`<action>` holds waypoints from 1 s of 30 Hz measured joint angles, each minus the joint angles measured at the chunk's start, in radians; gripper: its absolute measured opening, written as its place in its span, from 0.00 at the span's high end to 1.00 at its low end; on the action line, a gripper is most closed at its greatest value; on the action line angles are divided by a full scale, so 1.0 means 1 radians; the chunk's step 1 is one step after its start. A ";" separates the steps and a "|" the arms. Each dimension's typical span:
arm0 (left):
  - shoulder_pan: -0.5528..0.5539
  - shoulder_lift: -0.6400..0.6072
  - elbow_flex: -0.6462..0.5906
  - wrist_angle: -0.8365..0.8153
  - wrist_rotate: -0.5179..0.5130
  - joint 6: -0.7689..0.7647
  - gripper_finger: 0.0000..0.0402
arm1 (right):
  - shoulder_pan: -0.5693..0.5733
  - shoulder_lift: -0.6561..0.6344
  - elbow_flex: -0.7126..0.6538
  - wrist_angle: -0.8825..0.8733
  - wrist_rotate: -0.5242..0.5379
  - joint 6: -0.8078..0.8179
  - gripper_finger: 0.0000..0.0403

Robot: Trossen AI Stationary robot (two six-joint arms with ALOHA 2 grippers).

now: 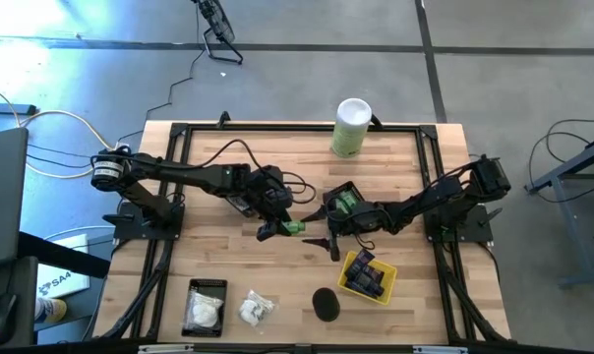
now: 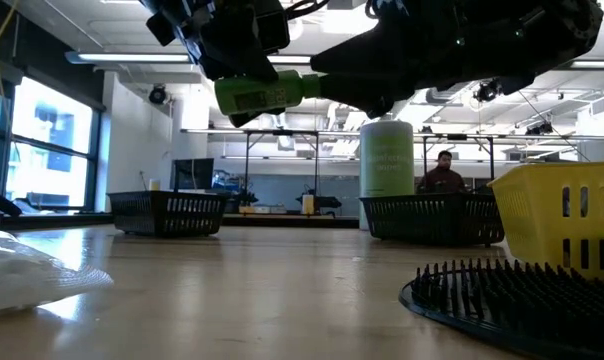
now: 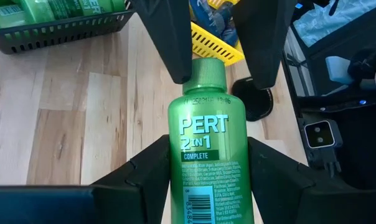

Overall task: Pick & Place Travel size toiletries
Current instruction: Put the shampoo bottle into the top right black bin

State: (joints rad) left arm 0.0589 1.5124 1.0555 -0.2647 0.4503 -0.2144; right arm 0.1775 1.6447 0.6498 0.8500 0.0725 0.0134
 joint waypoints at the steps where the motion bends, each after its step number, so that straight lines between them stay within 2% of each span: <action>1: 0.000 0.000 0.000 0.000 0.000 0.000 0.55 | 0.000 0.000 0.000 0.001 0.000 -0.001 0.35; 9: 0.000 0.000 0.000 0.000 0.001 0.000 0.55 | -0.010 0.016 0.000 0.031 0.005 -0.014 0.34; 14: 0.000 0.000 0.000 -0.005 0.005 0.000 0.55 | -0.007 0.080 0.036 0.060 0.004 -0.047 0.34; 16: 0.000 0.000 0.000 -0.006 0.008 0.000 0.55 | 0.002 0.118 0.070 0.062 0.025 -0.112 0.34; 22: 0.000 0.000 0.000 -0.030 0.007 0.000 0.55 | 0.046 0.157 0.120 0.060 0.184 -0.340 0.34; 30: 0.000 0.000 0.000 -0.030 0.016 0.000 0.55 | 0.048 0.157 0.125 0.050 0.187 -0.472 0.34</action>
State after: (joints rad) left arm 0.0586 1.5124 1.0554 -0.2945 0.4665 -0.2146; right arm 0.2256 1.8015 0.7747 0.9002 0.2596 -0.4589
